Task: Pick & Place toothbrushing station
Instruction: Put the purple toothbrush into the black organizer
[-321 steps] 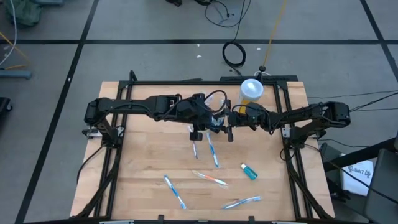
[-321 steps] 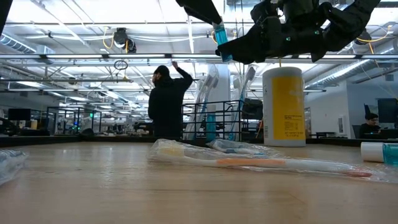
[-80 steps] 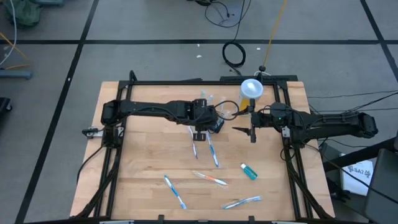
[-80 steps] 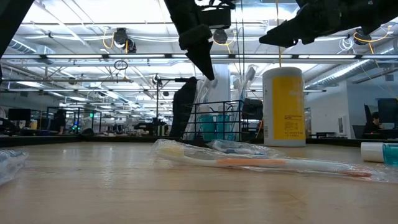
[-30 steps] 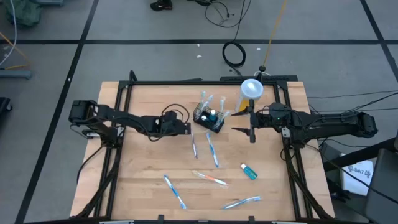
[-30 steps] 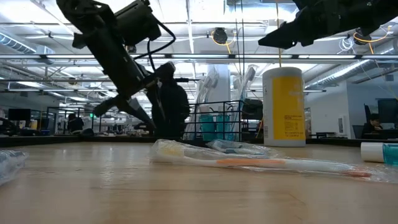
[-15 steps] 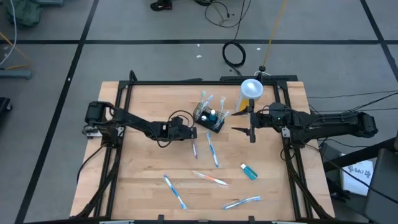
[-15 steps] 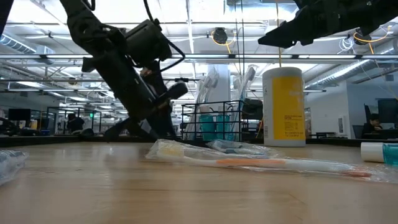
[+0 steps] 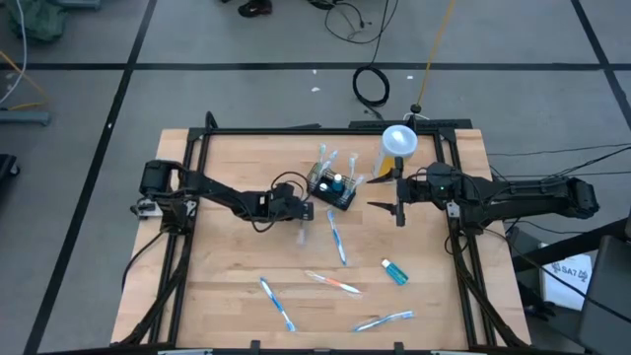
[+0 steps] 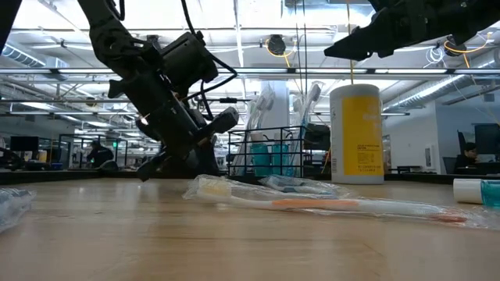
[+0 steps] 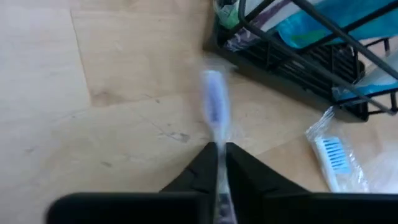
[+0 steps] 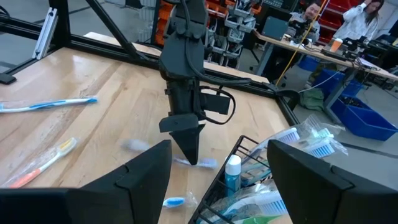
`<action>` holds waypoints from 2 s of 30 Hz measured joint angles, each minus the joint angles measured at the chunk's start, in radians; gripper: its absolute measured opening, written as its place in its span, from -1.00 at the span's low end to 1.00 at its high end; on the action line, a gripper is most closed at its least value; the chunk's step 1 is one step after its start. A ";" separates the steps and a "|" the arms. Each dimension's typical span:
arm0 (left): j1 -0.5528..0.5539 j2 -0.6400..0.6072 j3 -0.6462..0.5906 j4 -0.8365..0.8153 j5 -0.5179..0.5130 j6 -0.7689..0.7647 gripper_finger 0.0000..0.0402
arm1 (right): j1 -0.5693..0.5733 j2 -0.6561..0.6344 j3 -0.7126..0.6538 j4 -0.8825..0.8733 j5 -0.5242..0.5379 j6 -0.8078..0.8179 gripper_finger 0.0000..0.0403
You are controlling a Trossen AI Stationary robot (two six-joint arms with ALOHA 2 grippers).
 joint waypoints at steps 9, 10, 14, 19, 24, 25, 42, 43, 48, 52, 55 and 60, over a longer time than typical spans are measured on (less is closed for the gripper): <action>-0.003 -0.050 -0.003 -0.043 0.089 0.068 -0.88 | 0.000 0.000 0.000 -0.003 0.000 0.001 0.27; -0.006 -0.070 -0.005 -0.063 0.088 0.073 -0.90 | 0.000 0.000 0.000 -0.006 0.000 0.001 0.27; -0.027 -0.186 -0.004 -0.123 0.032 0.136 -0.98 | 0.000 0.000 0.000 -0.023 0.000 0.002 0.27; -0.072 -0.348 -0.003 -0.076 -0.095 0.343 -0.98 | 0.000 0.000 0.000 -0.021 0.000 0.002 0.27; -0.089 -0.457 -0.002 0.063 -0.321 0.680 -0.96 | 0.000 0.000 0.000 -0.014 0.000 0.000 0.27; -0.087 -0.465 -0.002 0.123 -0.352 0.771 -0.97 | 0.000 0.000 0.000 -0.014 0.000 -0.003 0.27; 0.121 -0.077 -0.002 1.058 -0.275 1.239 -0.98 | 0.000 0.000 0.000 0.007 -0.001 -0.058 0.27; 0.126 -0.054 -0.002 1.091 -0.280 1.243 -0.98 | 0.000 0.000 0.000 0.007 -0.001 -0.056 0.27; 0.119 0.017 -0.002 1.158 -0.273 1.276 -0.98 | 0.000 0.000 0.000 0.007 -0.001 -0.047 0.27; 0.083 0.035 -0.002 1.074 -0.321 1.277 -0.99 | 0.000 -0.001 -0.014 0.007 -0.001 -0.027 0.27; 0.050 0.035 0.000 0.992 -0.399 1.260 -0.98 | 0.000 0.000 -0.028 0.009 -0.001 -0.032 0.27; 0.004 0.038 -0.001 0.874 -0.524 1.234 -0.99 | 0.000 0.000 -0.052 0.081 -0.001 -0.034 0.27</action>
